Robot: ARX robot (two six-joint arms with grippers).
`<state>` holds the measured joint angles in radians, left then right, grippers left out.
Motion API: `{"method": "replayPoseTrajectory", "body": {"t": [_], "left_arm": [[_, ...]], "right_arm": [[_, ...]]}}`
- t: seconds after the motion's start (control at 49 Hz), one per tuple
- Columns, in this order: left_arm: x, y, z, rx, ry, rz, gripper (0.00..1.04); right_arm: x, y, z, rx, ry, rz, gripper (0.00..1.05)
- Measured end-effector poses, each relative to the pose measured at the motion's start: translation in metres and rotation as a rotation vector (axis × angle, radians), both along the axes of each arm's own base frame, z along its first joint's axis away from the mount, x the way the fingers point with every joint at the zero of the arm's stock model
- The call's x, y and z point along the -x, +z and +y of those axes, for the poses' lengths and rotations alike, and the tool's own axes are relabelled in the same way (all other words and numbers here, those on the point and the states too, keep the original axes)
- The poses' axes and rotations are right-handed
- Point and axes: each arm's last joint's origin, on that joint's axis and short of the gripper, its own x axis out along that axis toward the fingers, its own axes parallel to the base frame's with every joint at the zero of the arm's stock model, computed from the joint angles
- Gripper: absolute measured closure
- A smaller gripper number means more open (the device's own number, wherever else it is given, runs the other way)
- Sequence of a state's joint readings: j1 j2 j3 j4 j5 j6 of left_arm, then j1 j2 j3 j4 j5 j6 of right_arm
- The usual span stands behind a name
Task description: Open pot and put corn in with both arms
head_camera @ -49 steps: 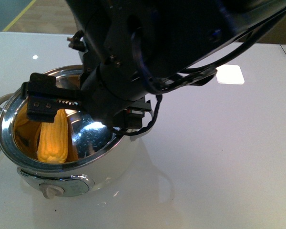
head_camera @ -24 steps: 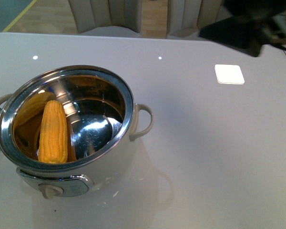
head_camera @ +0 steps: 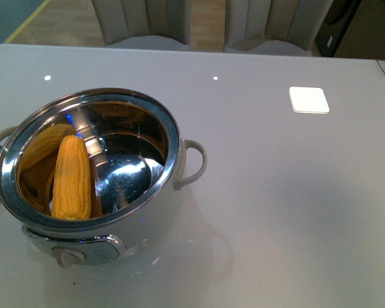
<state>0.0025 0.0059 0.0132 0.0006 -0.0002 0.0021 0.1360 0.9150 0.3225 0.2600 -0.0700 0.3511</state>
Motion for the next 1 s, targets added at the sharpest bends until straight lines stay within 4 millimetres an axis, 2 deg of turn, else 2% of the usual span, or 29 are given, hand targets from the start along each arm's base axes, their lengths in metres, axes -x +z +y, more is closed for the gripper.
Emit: {"method": "replayPoseTrajectory", "body": {"t": [0.122,0.306,0.388,0.51,0.755,0.898,1.0], "left_arm": [[0.0,0.0,0.0,0.0,0.0,0.0,0.07],[0.0,0.0,0.0,0.0,0.0,0.0,0.07],[0.0,0.0,0.0,0.0,0.0,0.0,0.07],[0.0,0.0,0.0,0.0,0.0,0.0,0.07],[0.0,0.0,0.0,0.0,0.0,0.0,0.07],[0.0,0.0,0.0,0.0,0.0,0.0,0.07],[0.0,0.0,0.0,0.0,0.0,0.0,0.07]], "right_arm": [[0.014,0.001,-0.003,0.031,-0.015,-0.054,0.09],[0.014,0.0,-0.003,0.046,-0.021,-0.066,0.1],[0.017,-0.006,-0.005,0.165,-0.114,-0.216,0.21],[0.026,-0.008,-0.01,0.256,-0.15,-0.336,0.38],[0.039,-0.015,-0.017,0.313,-0.135,-0.351,0.73],[0.047,-0.019,-0.027,0.327,-0.145,-0.355,1.02],[0.052,-0.023,-0.027,0.331,-0.142,-0.36,1.03]]}}
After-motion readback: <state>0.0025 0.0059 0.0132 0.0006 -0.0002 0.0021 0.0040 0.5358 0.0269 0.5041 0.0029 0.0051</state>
